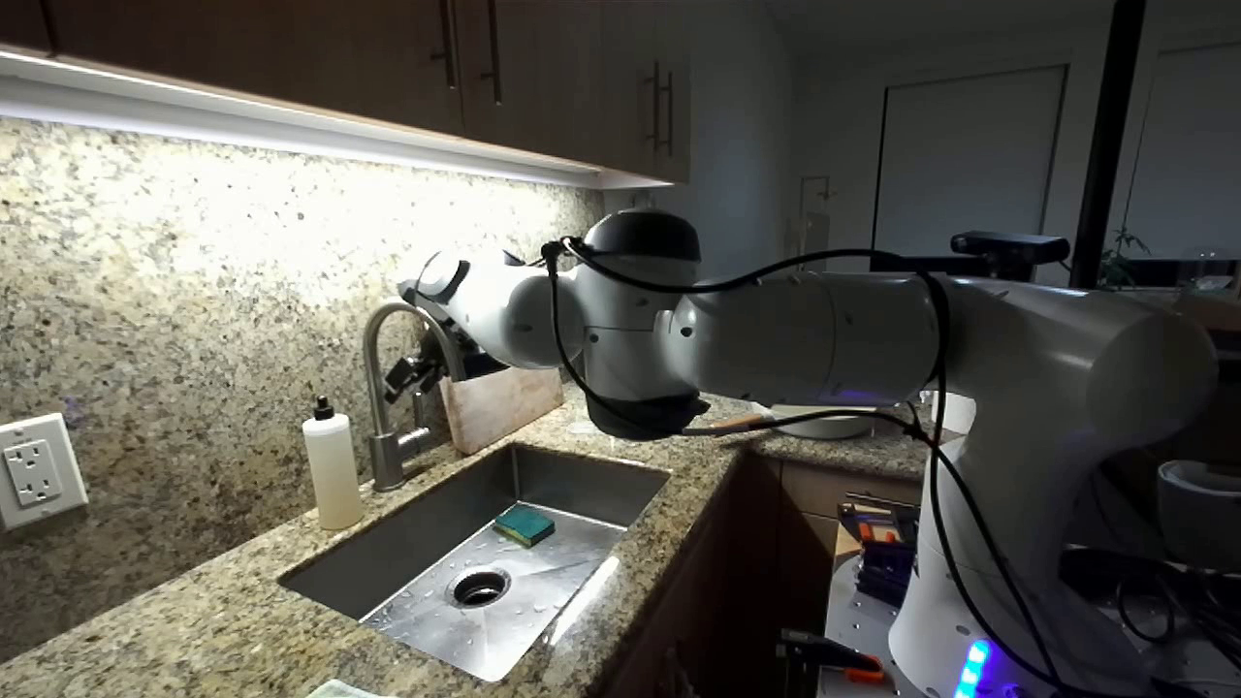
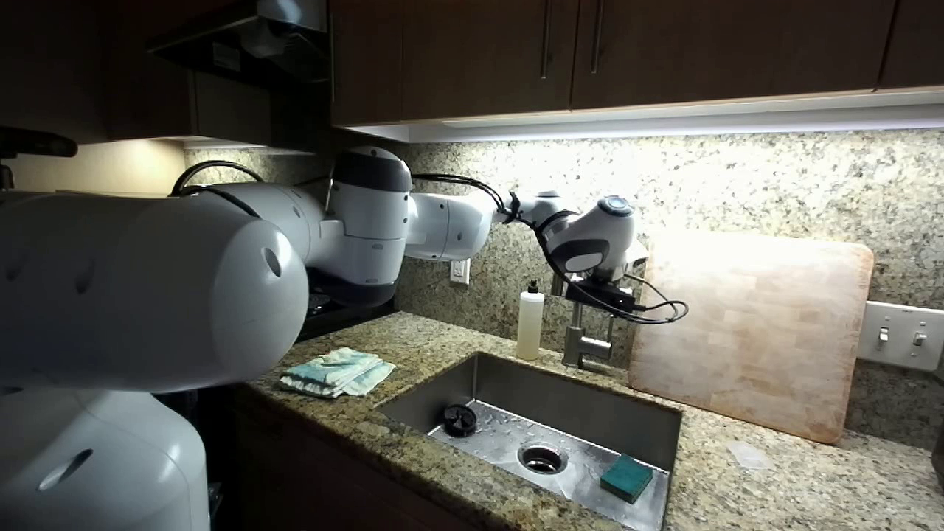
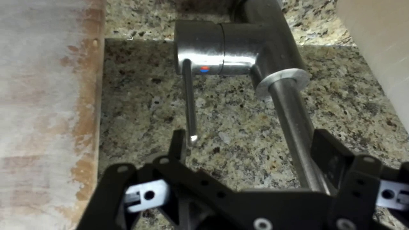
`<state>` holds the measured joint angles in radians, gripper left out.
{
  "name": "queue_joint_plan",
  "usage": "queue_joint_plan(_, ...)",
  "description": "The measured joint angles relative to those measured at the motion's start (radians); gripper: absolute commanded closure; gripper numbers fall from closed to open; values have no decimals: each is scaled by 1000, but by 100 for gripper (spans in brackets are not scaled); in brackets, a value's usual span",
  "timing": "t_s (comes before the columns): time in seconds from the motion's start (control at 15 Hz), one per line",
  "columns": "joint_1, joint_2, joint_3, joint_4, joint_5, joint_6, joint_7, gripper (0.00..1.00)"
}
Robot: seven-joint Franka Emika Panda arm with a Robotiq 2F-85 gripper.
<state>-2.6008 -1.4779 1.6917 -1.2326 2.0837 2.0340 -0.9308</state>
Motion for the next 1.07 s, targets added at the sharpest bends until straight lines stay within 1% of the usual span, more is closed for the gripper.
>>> queue_joint_plan(0.53,0,0,0,0,-14,5,1,0)
queue_joint_plan(1.07,-1,-1,2,-4,53,3,-15,0)
